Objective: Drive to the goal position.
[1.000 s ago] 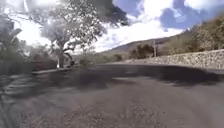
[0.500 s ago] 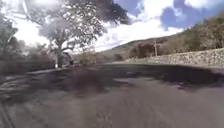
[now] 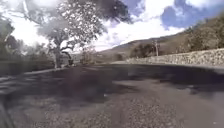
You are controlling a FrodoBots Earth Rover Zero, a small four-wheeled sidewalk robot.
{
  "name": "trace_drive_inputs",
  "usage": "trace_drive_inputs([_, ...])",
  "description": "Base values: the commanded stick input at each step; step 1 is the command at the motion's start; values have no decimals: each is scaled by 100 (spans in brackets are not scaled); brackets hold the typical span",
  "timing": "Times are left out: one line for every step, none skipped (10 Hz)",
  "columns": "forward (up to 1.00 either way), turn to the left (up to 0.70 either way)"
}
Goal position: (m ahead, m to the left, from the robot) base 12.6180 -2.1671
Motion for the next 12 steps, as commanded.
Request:
trace_drive_inputs([70,0])
trace_drive_inputs([70,0])
trace_drive_inputs([70,0])
trace_drive_inputs([70,0])
trace_drive_inputs([70,0])
trace_drive_inputs([70,0])
trace_drive_inputs([70,0])
trace_drive_inputs([70,0])
trace_drive_inputs([70,0])
trace_drive_inputs([70,0])
trace_drive_inputs([70,0])
trace_drive_inputs([70,0])
